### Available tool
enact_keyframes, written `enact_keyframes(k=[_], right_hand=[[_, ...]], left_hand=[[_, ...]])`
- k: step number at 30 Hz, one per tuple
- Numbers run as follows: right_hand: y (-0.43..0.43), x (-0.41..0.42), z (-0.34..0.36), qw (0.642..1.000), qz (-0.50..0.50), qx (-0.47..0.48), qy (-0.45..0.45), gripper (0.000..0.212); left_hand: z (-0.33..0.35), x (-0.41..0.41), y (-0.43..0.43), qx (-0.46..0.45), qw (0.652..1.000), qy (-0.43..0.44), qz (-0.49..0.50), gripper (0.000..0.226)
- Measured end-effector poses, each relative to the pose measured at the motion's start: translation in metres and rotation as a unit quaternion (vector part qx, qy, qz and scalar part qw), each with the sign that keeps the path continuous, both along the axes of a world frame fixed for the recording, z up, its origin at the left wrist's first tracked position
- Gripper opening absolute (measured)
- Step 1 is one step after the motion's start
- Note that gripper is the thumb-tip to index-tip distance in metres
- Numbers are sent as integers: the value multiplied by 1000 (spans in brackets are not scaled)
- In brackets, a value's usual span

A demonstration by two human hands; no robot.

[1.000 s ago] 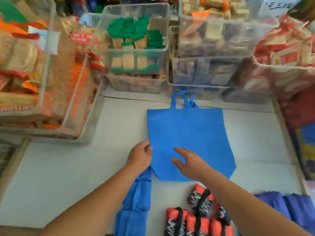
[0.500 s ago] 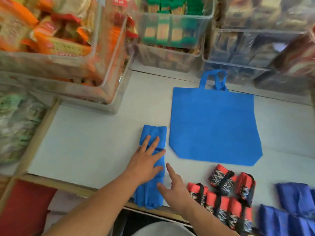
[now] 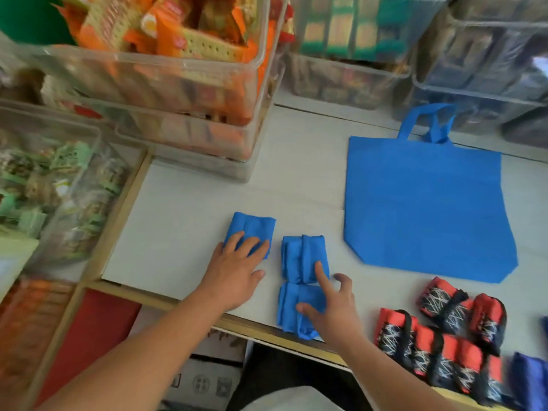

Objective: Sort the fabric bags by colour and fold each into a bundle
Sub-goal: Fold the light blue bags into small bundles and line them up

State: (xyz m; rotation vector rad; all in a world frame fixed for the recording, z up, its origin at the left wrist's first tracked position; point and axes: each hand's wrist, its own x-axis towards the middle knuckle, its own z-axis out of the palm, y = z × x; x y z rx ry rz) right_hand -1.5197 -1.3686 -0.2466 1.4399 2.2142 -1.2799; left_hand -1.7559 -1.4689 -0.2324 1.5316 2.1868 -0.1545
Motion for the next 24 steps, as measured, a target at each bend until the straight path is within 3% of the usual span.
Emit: enact_keyframes(k=[3,9,15,18,21,24], right_hand=[[-6,-20,-1,1000,-10,6,12,92],[-34,-76,-3,999,33,3,30,93],[-51,-92,6,996,92,19,8,88],[-37,-87,15,997,74,28,-2,79],[-31,-80,17,997,-28,-78,0,74],[-39,-77,13,986,-54,-156,28,75]], left_hand=[[-5,9,-37,34,999,-2,29,56],[5,4,-85,18,997,27,71,47],[18,-10,-90,3,991,-9,133,78],[19,-4,-69,9,991,-45,125,75],[12,9,-49,-61,991,-77,92,91],[8,18,-48,-87,992,-58,69,92]])
